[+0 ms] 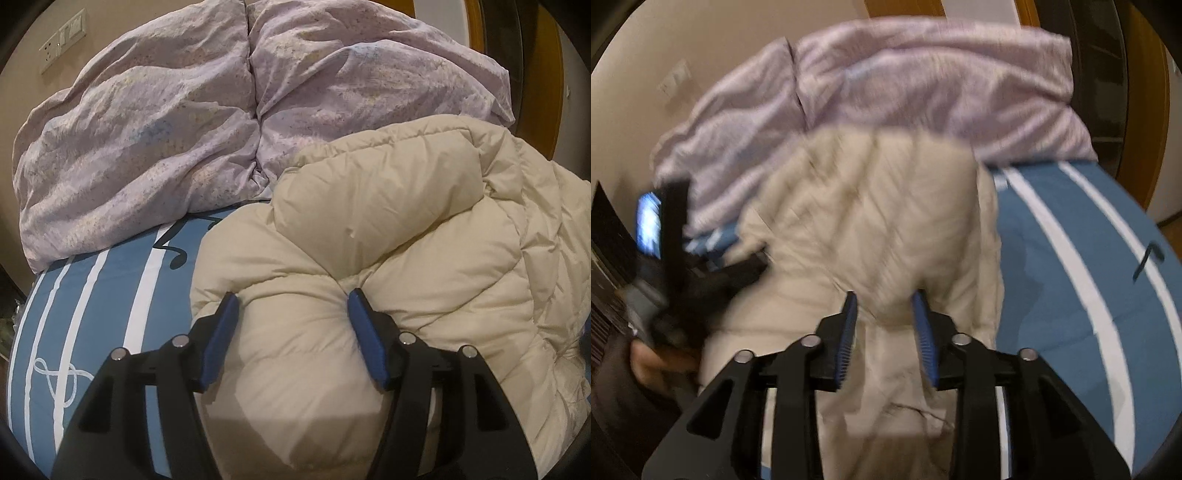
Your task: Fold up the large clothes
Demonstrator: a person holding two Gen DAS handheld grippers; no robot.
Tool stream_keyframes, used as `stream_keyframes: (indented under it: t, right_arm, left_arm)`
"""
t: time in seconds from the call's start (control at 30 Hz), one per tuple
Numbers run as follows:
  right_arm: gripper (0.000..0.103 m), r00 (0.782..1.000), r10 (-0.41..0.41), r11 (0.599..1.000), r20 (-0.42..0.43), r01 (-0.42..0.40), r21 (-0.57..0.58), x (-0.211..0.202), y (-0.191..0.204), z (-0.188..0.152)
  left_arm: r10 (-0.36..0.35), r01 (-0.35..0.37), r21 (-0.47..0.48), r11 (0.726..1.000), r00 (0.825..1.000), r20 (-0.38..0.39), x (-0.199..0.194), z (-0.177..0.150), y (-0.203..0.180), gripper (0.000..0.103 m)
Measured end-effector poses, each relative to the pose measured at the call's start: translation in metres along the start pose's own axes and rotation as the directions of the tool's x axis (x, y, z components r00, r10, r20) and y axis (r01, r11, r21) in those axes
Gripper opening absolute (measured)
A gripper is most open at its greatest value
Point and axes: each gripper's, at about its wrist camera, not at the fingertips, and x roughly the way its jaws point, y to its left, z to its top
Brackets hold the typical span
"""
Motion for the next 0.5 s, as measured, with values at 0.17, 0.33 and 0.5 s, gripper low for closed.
stream_keyframes:
  t: [0.17,0.33,0.5]
  right_arm:
    - [0.046,0.999,-0.009,0.999,0.036,0.011,-0.045,0.010,0.022,0.032]
    - [0.046,0.997,-0.078,0.996,0.019,0.079,-0.031,0.040,0.018,0.047]
    - [0.046,0.991,-0.134,0.991,-0.011,0.134,0.018,0.061,-0.005,0.045]
  left_arm:
    - [-0.004,0.004,-0.004,1.000,1.000,0.000,-0.001,-0.001,-0.001,0.062]
    - [-0.008,0.008,-0.009,1.000,1.000,0.000,-0.001,-0.002,-0.001,0.062]
    - [-0.023,0.023,-0.021,1.000,1.000,-0.001,0.000,-0.003,0.000,0.062]
